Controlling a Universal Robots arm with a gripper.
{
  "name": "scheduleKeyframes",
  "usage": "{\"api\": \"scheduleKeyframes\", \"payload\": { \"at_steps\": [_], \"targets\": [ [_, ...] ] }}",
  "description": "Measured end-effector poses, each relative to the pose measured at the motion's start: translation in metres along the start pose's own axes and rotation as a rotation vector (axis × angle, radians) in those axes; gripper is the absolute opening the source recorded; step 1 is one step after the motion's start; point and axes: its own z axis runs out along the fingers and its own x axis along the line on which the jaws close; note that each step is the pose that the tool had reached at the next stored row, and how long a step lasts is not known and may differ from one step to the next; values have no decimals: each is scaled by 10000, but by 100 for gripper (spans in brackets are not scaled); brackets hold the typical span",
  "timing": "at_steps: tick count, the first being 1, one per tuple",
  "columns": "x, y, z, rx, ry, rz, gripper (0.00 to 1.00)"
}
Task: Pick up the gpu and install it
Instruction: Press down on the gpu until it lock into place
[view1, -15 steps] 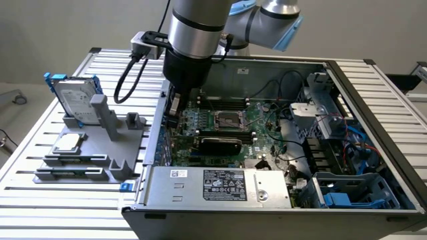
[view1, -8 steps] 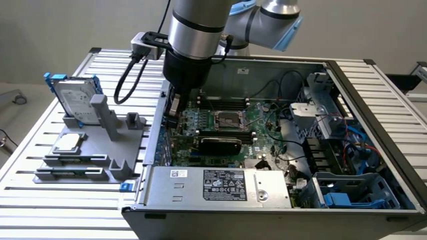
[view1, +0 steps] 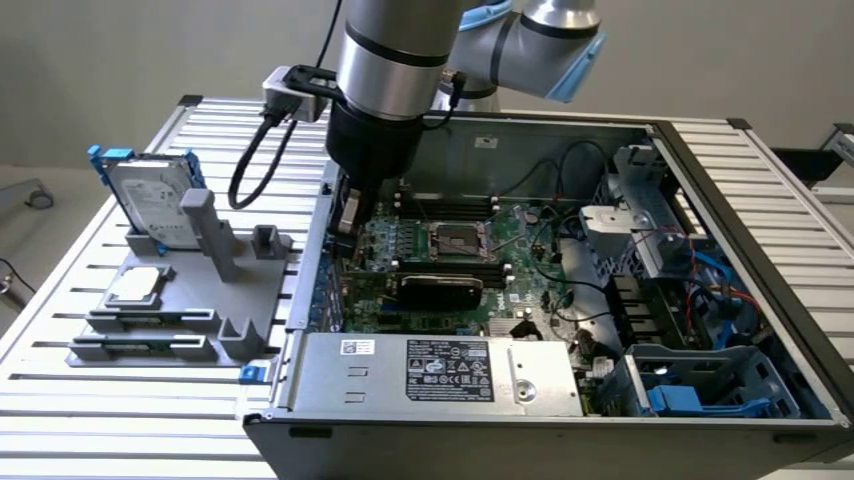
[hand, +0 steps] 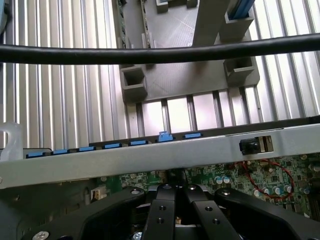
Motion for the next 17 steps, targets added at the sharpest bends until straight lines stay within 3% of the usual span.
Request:
{"api": "scheduleKeyframes", "payload": {
  "at_steps": [3, 9, 17],
  "targets": [
    [0, -2, 7, 0, 28, 9, 11],
    [-1, -2, 3, -3, 21, 23, 11],
    [0, -41, -133, -10, 44, 27, 11]
  ]
}}
